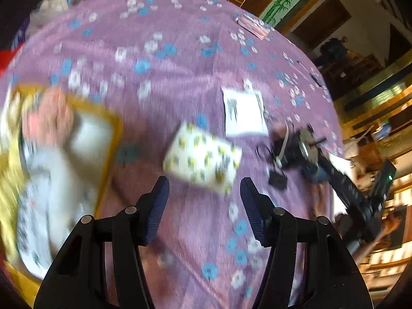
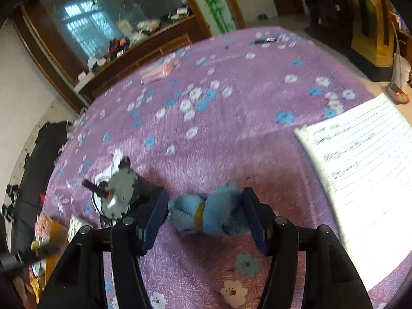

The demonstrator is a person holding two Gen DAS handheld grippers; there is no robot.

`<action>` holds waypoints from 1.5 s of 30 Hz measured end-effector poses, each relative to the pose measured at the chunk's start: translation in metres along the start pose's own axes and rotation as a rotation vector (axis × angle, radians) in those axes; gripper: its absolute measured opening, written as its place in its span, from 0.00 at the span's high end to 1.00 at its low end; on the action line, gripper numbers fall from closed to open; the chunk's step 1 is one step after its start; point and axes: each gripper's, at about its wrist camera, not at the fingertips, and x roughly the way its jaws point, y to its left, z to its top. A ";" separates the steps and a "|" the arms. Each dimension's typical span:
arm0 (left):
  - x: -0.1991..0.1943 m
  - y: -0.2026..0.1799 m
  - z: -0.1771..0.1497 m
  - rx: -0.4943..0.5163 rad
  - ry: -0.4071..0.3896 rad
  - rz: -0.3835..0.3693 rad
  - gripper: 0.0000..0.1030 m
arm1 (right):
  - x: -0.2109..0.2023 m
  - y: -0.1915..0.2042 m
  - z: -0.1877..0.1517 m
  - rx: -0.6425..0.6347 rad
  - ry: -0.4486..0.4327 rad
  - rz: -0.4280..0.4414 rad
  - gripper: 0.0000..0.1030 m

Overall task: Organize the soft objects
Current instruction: 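Move the left tool to the tissue pack while the right tool reaches the blue plush, then grasp the white tissue pack with the left tool while the right tool grasps the blue plush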

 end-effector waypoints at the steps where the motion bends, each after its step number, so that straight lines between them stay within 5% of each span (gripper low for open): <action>1: 0.002 -0.004 0.005 0.011 -0.010 0.028 0.44 | 0.001 0.002 -0.001 -0.009 0.008 -0.008 0.41; 5: 0.026 -0.020 0.030 0.094 -0.019 0.141 0.44 | 0.002 0.007 -0.006 -0.047 0.022 -0.043 0.41; 9: 0.053 -0.011 0.039 0.062 0.075 0.102 0.44 | 0.005 0.005 -0.007 -0.054 0.037 -0.063 0.42; 16: 0.023 -0.015 -0.012 0.134 0.240 -0.042 0.44 | 0.003 0.003 -0.006 -0.037 0.041 -0.060 0.45; 19: 0.004 -0.022 -0.027 0.216 0.224 -0.042 0.44 | 0.002 0.003 -0.006 -0.038 0.040 -0.063 0.45; 24: -0.001 -0.044 -0.020 0.372 0.073 -0.013 0.44 | 0.002 0.001 -0.006 -0.032 0.038 -0.052 0.45; 30: 0.018 -0.048 -0.035 0.404 0.201 -0.107 0.44 | 0.002 0.001 -0.007 -0.035 0.035 -0.049 0.45; 37: 0.015 -0.068 -0.076 0.533 0.141 0.017 0.44 | 0.006 0.006 -0.008 -0.064 0.037 -0.088 0.49; 40: 0.033 -0.082 -0.087 0.604 0.113 0.128 0.44 | 0.005 0.006 -0.008 -0.073 0.030 -0.101 0.56; 45: 0.030 -0.069 -0.087 0.501 0.064 0.124 0.51 | -0.001 0.003 -0.007 -0.048 0.007 -0.085 0.69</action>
